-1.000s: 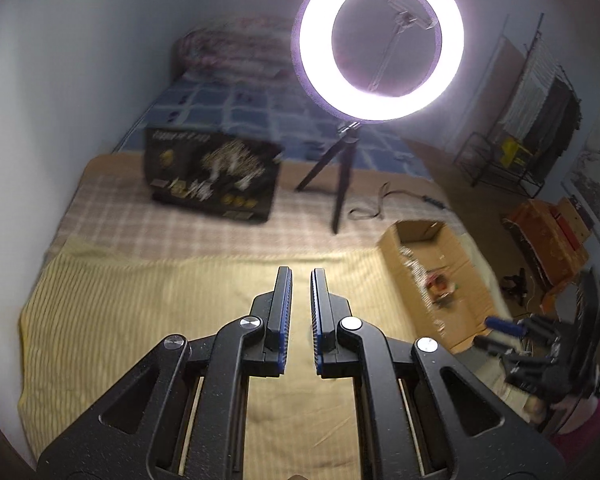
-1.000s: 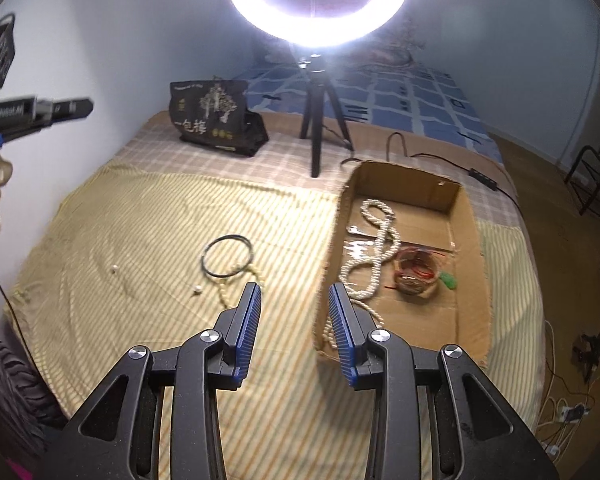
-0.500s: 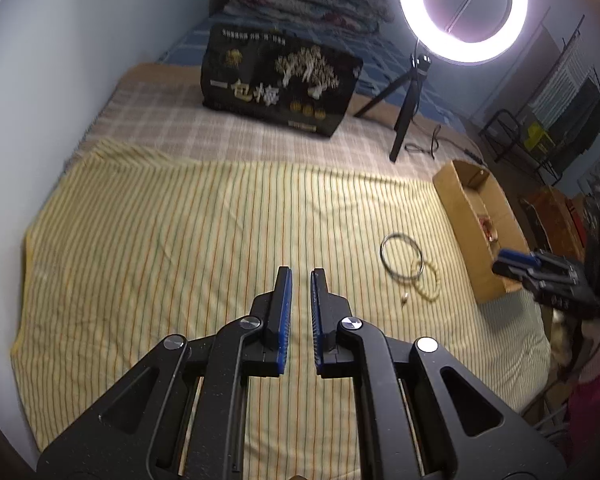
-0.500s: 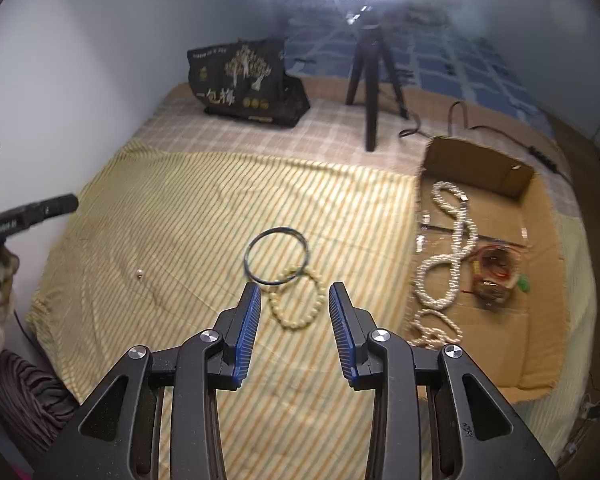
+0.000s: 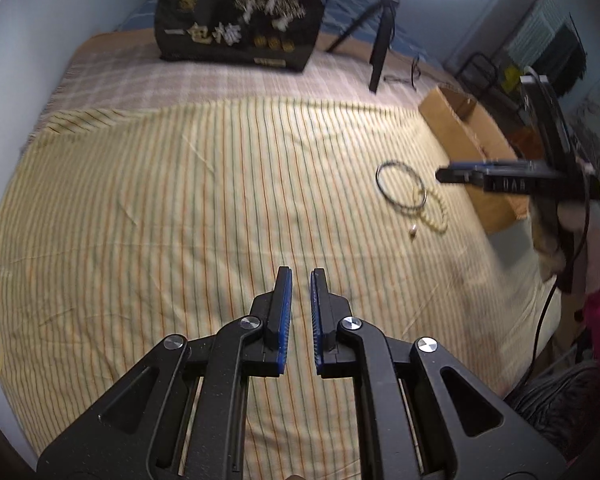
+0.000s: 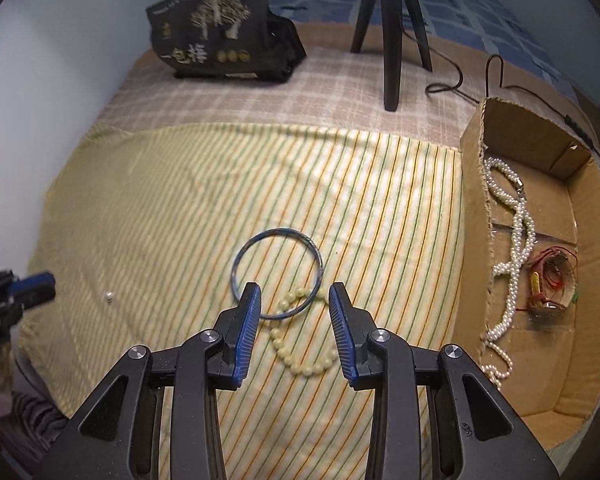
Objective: Organize jewelry
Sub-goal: 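Move the right gripper to the blue bangle while the left approaches a pearl earring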
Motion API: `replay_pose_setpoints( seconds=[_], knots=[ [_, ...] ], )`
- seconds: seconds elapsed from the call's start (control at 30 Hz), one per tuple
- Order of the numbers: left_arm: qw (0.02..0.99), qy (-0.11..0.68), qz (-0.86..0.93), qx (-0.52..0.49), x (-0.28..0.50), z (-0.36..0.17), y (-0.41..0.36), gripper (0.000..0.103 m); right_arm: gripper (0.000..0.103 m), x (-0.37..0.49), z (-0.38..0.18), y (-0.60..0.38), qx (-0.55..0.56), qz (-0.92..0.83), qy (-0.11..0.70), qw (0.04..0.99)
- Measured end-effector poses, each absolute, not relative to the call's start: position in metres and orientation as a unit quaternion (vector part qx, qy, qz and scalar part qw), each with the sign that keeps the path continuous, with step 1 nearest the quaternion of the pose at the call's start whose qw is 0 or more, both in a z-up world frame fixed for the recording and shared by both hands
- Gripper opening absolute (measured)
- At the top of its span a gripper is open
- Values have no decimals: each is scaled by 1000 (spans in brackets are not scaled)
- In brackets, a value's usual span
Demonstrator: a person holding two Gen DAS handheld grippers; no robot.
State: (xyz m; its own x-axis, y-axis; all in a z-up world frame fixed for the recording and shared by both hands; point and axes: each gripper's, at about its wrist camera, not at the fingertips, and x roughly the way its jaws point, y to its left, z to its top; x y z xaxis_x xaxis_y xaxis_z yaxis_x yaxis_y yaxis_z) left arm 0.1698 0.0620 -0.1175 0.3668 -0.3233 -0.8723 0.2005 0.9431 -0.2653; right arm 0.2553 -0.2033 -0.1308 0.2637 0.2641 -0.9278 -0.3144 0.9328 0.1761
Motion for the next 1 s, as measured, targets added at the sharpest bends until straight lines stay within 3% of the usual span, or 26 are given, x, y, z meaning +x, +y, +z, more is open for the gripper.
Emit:
replay_pose_setpoints(
  seconds=[0.43,0.53,1.0],
  knots=[
    [803,571,-169,-29,176,-149,54,6,33,272,-149,-200,-34,172,599,781],
    [801,575,-165,-17,176,-154,50,16,33,273,-151,-199,-37,170,601,780],
    [801,579,-151,17,179,-170,43,16,33,281,-166,-191,-51,166,609,774]
  ],
)
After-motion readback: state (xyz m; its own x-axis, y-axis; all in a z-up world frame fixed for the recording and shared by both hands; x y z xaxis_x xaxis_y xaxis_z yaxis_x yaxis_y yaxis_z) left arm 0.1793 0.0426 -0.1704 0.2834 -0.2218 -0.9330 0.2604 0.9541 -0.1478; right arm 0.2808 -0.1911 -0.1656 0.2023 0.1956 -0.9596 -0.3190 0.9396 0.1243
